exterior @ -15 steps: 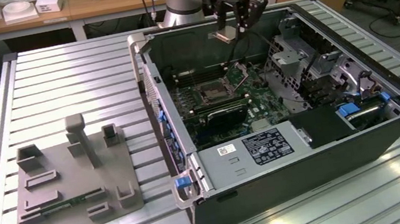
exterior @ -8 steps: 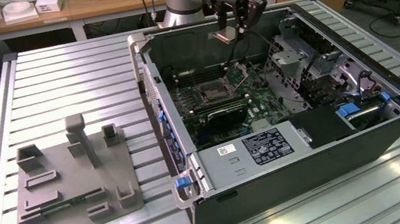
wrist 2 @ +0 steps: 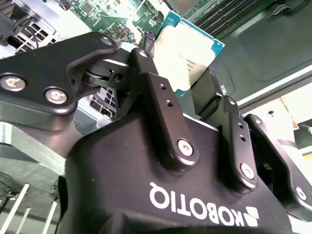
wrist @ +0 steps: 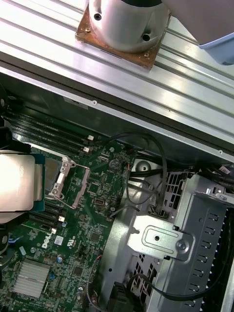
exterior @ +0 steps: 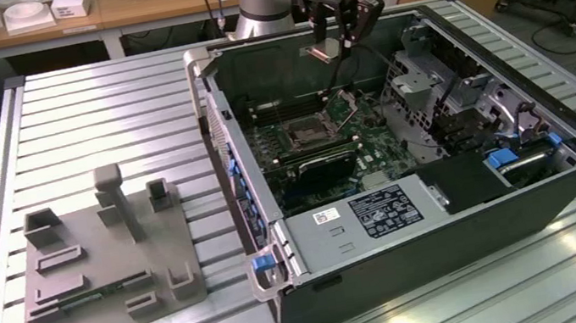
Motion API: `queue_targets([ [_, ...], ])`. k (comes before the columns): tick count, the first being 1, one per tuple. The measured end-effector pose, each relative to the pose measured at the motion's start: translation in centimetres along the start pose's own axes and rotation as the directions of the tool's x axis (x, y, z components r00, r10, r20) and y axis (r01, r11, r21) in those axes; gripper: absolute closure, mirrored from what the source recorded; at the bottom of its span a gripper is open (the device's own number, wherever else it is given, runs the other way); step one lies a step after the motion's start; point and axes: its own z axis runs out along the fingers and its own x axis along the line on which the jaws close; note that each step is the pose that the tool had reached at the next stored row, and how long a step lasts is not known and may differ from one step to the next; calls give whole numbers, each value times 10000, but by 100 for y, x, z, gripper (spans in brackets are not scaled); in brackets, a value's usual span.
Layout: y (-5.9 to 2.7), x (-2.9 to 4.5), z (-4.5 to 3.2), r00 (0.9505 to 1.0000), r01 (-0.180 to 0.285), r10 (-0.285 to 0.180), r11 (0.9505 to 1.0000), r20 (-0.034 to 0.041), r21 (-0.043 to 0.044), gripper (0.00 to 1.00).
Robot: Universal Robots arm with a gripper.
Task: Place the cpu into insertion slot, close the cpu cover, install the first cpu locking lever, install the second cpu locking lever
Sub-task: 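Place the cpu into insertion slot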
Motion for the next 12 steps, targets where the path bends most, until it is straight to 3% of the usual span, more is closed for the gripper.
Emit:
queue_targets([
  [6,0,0,2,10000,-49,49,10000,5,-2,46],
  [12,-2,0,19,9978,-661,661,9978,59,-14,46],
])
